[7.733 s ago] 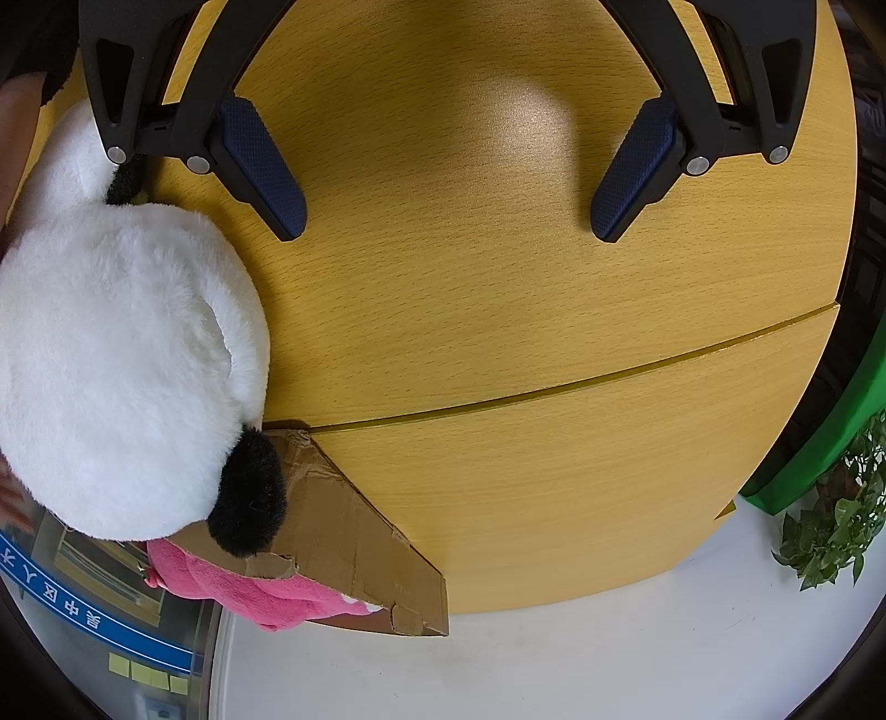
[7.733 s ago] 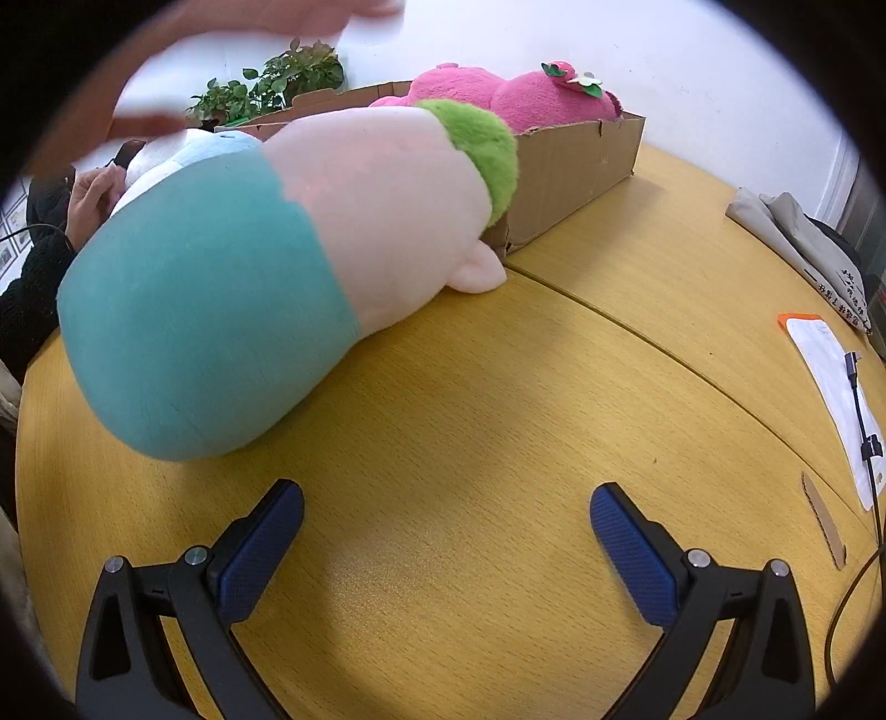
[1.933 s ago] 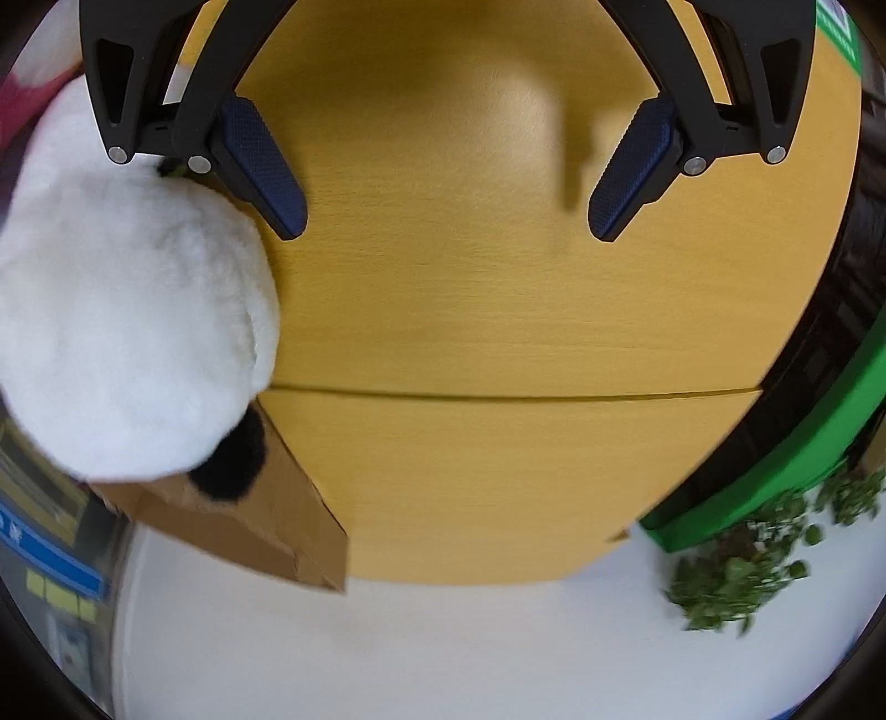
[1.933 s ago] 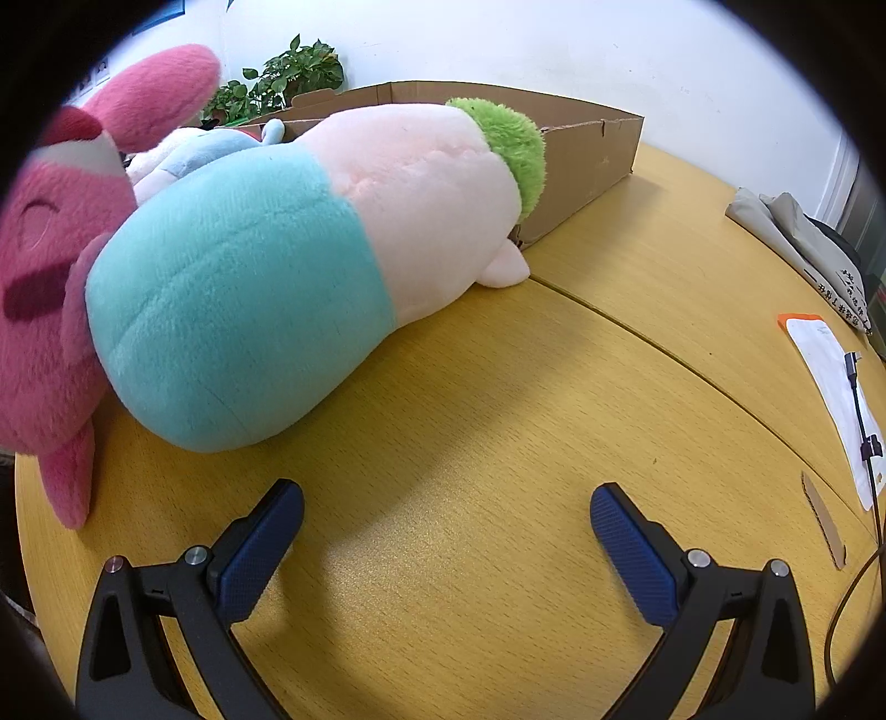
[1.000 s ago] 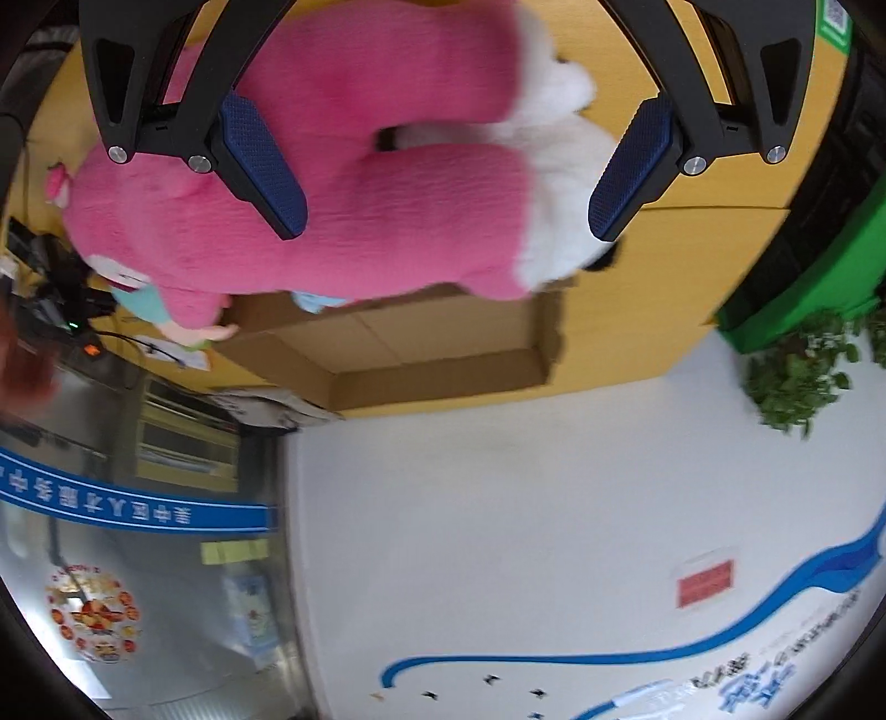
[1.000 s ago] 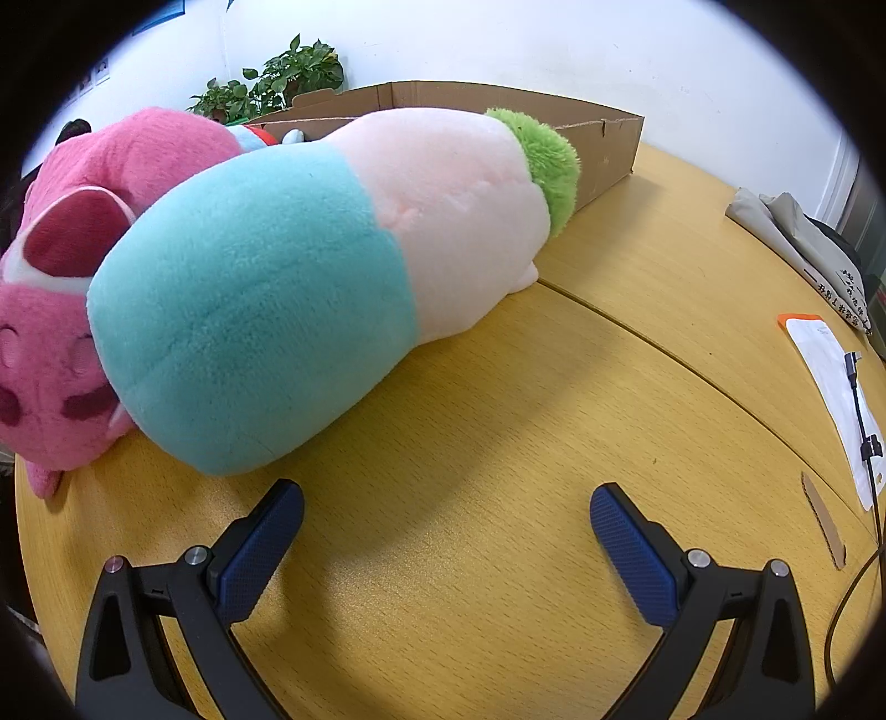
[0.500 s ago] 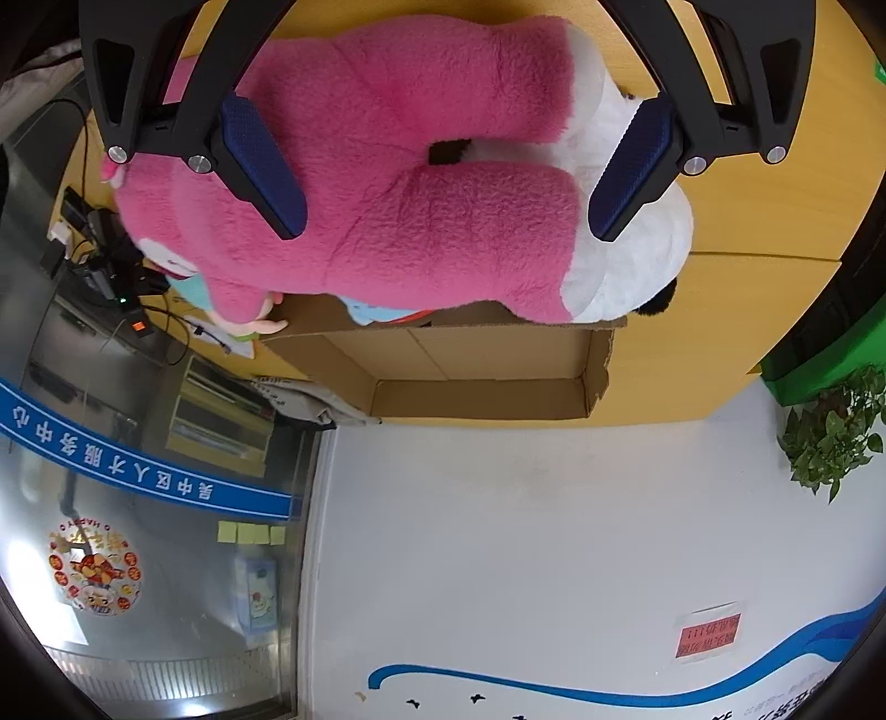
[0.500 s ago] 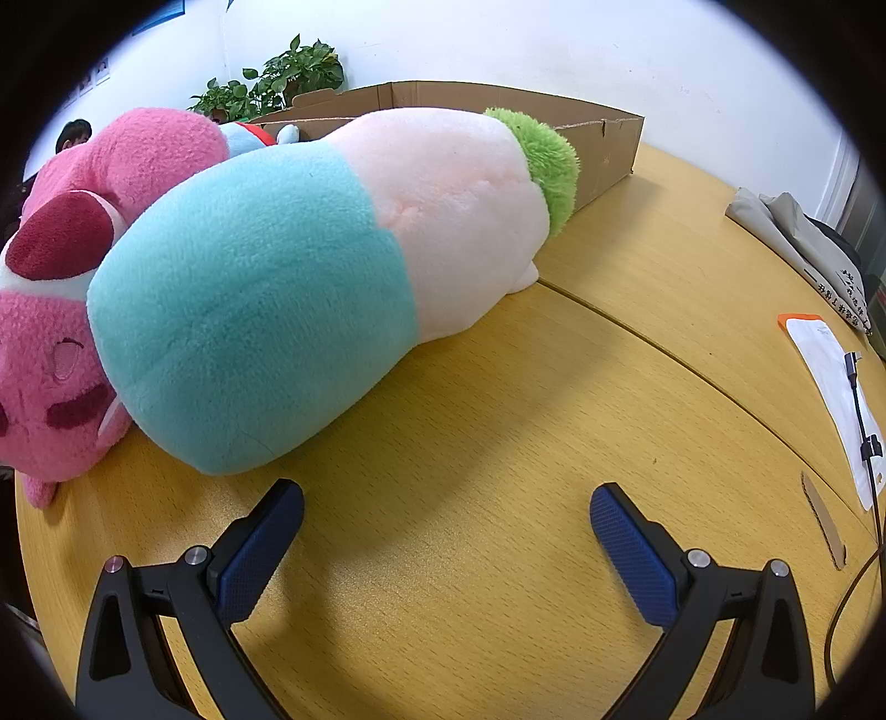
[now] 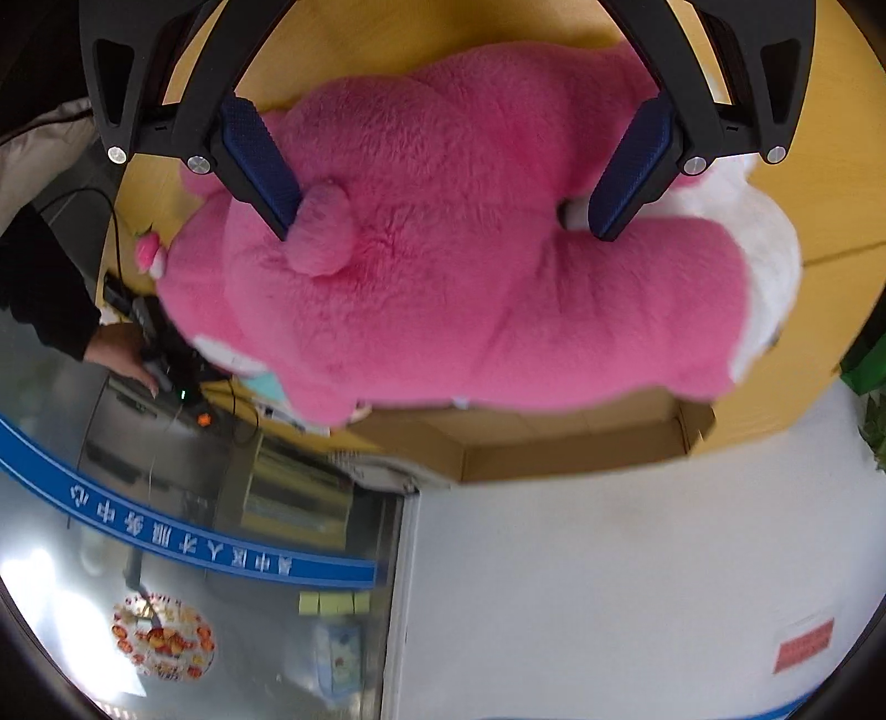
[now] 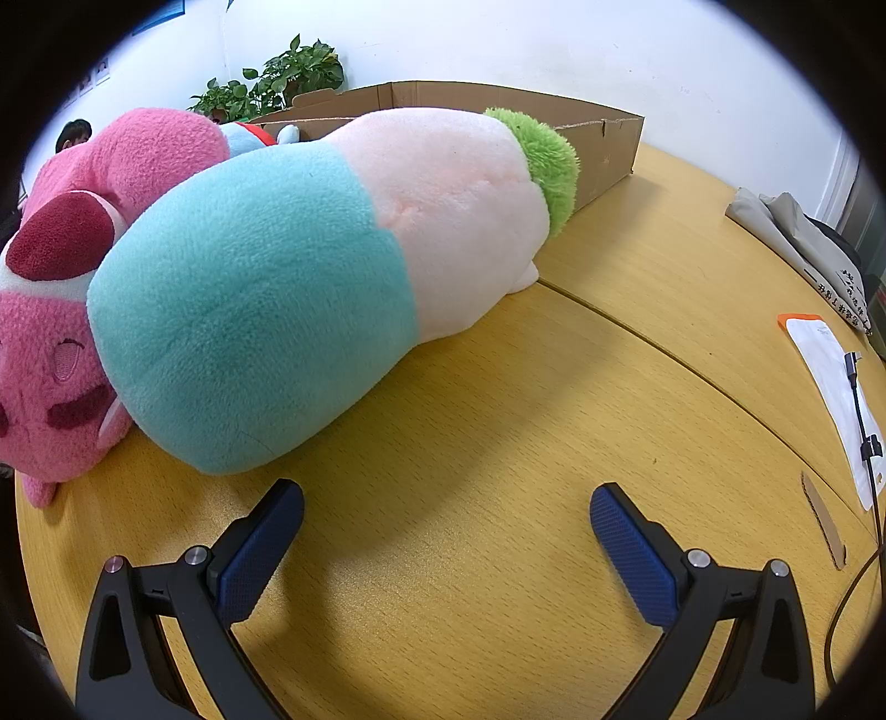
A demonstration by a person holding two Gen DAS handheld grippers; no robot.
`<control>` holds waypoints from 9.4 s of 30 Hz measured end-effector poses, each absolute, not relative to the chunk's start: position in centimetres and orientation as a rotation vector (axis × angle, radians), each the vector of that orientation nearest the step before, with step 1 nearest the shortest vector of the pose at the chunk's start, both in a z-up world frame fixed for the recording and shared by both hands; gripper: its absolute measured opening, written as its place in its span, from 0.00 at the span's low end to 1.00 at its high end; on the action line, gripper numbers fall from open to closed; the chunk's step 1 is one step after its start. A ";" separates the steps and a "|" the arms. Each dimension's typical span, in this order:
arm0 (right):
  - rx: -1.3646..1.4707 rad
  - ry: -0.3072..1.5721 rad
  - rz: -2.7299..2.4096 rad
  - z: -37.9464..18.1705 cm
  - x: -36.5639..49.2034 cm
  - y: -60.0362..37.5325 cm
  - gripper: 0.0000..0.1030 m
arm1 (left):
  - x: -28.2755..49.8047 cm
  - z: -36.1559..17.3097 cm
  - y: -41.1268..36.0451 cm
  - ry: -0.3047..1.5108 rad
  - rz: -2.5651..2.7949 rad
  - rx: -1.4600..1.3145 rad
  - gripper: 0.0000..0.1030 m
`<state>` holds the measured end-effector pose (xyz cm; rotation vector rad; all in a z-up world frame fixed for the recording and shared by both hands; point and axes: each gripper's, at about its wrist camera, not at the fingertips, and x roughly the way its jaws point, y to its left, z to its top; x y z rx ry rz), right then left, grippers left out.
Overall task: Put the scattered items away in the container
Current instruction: 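Move both grippers toward the pink bear plush lying on the table, then close the left gripper on the pink bear while the right gripper closes on it too, then lift the pink bear with both grippers, lower it into the box, open both, then withdraw both open grippers from the box toward the panda and blue bear, then close the left gripper on the blue bear while the right gripper grips it too, then carry the blue bear into the box beside the pink bear and open both grippers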
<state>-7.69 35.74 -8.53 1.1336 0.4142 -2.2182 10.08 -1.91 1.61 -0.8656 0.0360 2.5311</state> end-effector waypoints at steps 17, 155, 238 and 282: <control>1.108 0.222 -2.652 -3.8 1.3 36.3 1.00 | 13.3 3.2 -3.9 -0.142 2.553 -0.806 1.00; 1.020 -0.130 -2.398 4.9 -5.3 16.2 0.83 | -1.7 2.9 -13.4 -0.324 2.768 -1.182 1.00; 1.461 -0.219 -2.261 -6.4 -10.8 15.9 0.24 | -5.9 -5.6 -5.1 -0.283 2.393 -1.460 0.21; 1.398 -0.116 -2.401 -1.2 -25.7 5.2 0.78 | -24.7 0.4 -12.2 0.182 2.679 -1.480 0.35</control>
